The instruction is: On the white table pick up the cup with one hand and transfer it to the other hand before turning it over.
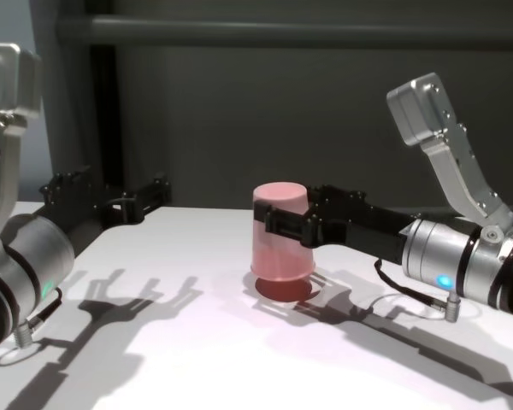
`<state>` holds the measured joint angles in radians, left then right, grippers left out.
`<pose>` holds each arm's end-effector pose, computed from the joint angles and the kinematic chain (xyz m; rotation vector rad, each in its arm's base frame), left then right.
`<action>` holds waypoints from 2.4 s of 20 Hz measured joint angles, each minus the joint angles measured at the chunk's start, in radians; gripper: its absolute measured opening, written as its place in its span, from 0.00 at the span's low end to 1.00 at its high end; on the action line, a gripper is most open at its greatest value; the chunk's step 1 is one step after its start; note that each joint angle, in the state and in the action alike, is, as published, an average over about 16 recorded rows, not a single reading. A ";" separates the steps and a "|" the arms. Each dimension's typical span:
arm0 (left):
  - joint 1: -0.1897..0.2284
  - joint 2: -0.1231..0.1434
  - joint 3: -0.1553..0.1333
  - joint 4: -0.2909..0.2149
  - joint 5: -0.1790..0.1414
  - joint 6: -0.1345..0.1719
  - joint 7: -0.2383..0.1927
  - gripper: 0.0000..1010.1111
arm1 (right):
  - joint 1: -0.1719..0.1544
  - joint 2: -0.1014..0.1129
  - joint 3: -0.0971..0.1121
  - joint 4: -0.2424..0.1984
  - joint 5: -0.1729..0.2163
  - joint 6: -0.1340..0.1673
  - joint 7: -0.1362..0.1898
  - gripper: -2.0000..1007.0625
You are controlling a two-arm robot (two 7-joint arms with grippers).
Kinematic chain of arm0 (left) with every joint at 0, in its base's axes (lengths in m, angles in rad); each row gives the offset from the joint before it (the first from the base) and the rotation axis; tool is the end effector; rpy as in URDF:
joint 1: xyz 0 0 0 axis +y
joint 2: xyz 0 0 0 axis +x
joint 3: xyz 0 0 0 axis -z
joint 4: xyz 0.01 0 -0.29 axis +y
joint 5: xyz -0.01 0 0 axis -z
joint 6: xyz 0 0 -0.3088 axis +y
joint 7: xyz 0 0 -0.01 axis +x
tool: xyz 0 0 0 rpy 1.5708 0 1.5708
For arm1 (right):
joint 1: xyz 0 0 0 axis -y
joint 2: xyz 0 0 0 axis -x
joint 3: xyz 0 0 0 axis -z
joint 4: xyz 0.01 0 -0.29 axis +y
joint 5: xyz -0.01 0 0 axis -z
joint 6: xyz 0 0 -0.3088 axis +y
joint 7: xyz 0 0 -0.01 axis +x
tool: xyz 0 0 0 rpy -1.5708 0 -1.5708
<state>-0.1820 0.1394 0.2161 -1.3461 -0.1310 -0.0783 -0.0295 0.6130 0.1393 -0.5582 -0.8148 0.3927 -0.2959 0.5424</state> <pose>0.3742 -0.0162 -0.3134 0.0259 -0.0383 1.3604 0.4673 0.0519 -0.3144 0.0047 -0.0599 -0.7193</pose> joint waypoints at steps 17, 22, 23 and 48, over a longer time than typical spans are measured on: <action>0.000 0.000 0.000 0.000 0.000 0.000 0.000 0.99 | -0.006 -0.012 0.027 0.017 -0.020 0.036 0.036 0.86; 0.000 0.000 0.000 0.000 0.000 0.000 0.000 0.99 | 0.004 -0.024 0.042 0.035 -0.020 0.027 0.046 0.94; 0.000 0.000 0.000 0.000 0.000 0.000 0.000 0.99 | 0.007 -0.027 0.045 0.039 -0.020 0.023 0.047 0.95; 0.000 0.000 0.000 0.000 0.000 0.000 0.000 0.99 | -0.091 -0.057 0.165 -0.104 -0.235 -0.125 -0.441 0.99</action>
<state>-0.1819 0.1394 0.2161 -1.3461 -0.1310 -0.0783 -0.0295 0.5221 0.0824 -0.3928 -0.9186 0.1573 -0.4210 0.1016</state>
